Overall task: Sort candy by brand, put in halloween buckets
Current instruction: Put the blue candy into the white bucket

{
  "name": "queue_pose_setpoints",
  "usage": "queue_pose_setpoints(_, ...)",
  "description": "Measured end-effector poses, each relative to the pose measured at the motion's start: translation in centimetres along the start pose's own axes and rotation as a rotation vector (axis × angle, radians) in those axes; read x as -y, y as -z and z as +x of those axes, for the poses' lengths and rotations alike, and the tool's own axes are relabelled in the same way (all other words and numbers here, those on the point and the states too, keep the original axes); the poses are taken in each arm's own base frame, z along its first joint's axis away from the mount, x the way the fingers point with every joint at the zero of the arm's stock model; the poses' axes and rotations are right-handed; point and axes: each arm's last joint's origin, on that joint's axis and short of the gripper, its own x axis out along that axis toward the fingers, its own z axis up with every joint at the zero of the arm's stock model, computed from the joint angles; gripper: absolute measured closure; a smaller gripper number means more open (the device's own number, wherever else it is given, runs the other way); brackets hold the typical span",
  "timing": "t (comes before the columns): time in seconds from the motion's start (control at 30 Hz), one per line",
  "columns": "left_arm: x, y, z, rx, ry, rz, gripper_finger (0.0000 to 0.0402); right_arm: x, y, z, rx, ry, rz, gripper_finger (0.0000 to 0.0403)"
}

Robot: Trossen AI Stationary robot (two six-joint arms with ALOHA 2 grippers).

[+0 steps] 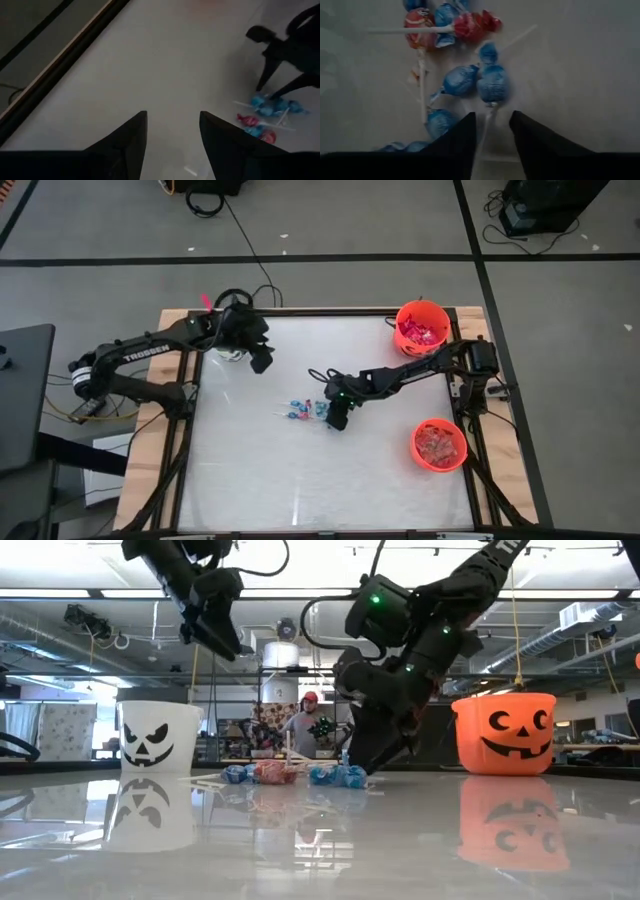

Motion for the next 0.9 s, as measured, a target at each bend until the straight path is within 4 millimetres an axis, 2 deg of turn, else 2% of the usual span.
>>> queue_pose_setpoints(0.2,1.1,-0.4,0.3,0.043,0.043,0.041,0.0214,0.3,0.0,0.0,0.007,0.028,-0.069,0.0384)
queue_pose_setpoints(0.43,2.7,-0.7,2.1,0.022,0.178,0.103,0.0214,-0.1,-1.3,-0.6,0.06,0.071,-0.04,0.0396)
queue_pose_setpoints(0.63,2.8,-0.5,3.5,-0.016,0.14,0.1,0.0213,-2.0,-5.0,-4.4,0.271,0.071,-0.048,0.0399)
queue_pose_setpoints(0.8,3.2,-1.3,3.7,0.053,0.254,0.137,0.0213,-2.3,-7.4,-7.4,0.409,0.085,-0.063,0.04)
queue_pose_setpoints(0.9,3.6,-1.7,3.6,0.105,0.333,0.18,0.0213,-2.2,-8.1,-8.5,0.451,0.096,-0.077,0.0401)
